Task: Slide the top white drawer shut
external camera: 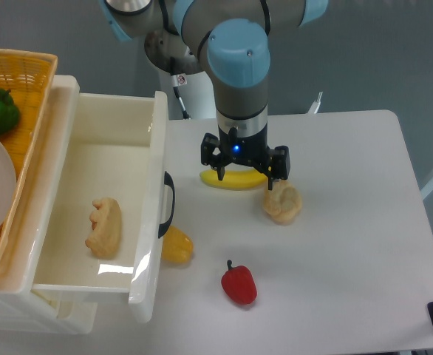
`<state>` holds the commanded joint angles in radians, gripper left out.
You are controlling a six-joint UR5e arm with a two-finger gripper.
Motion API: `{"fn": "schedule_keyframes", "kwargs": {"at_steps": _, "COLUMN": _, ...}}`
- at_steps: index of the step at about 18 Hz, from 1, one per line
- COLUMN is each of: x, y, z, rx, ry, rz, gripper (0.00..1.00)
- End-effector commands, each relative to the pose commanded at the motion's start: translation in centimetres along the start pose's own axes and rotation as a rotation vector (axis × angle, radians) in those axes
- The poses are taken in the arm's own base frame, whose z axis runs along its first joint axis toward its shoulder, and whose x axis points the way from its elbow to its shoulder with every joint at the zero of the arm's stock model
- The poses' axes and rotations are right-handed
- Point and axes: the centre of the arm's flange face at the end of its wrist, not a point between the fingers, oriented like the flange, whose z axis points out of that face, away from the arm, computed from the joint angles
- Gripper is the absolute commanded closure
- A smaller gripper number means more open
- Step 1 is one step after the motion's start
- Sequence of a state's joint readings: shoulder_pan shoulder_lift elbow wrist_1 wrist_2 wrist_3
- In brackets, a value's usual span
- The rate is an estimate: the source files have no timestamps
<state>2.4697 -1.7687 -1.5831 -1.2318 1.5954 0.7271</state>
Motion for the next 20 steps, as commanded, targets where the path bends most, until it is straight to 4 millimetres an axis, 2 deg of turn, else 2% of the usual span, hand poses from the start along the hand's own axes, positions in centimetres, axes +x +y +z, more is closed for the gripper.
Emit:
{"fn": "schedule_keyframes", "kwargs": {"at_steps": 9, "x": -0.2, "y": -0.2, "z": 1.2, "rx": -0.013, "ry": 0.015, "rz": -0.012, "gripper": 0.00}}
{"fn": "schedule_keyframes", "kwargs": {"at_steps": 15, "x": -0.1, "y": -0.4, "z": 1.8, "rx": -0.022, "ry": 0.019, "rz": -0.151, "gripper": 0.00}}
{"fn": "schedule_keyframes", "kwargs": {"at_steps": 20, "x": 0.0, "y": -0.5, "z": 2.0, "rx": -0.025, "ry": 0.023, "rz": -0.157, "gripper": 0.00}}
